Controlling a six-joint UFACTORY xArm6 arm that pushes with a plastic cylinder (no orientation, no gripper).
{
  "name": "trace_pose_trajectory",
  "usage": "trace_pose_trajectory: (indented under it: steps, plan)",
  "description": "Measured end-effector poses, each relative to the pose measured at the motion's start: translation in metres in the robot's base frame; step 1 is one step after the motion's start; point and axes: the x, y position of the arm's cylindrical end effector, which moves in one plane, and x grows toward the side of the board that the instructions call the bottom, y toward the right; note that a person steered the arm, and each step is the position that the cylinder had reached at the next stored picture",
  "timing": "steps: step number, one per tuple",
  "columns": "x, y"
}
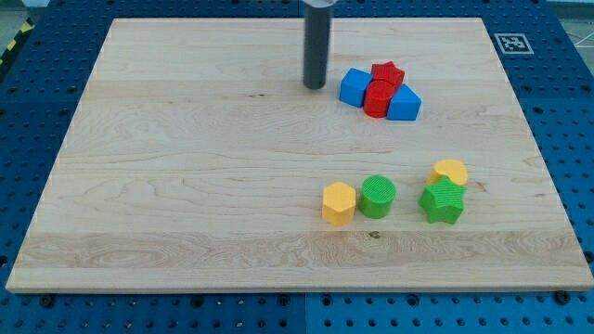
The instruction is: Slide the green circle right a bit
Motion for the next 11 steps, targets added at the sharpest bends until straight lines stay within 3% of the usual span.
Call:
trace_pose_trajectory:
  steps: [1, 2, 3, 4, 6, 9, 10, 11]
  plan:
    - [0.035, -0.057]
    - [0.108, -0.092]
    - [0.198, -0.091]
    - [0.249, -0.06]
    - [0.247, 0.013]
    - [0.191, 0.065]
    - [0.19, 0.071]
    - [0.191, 0.038]
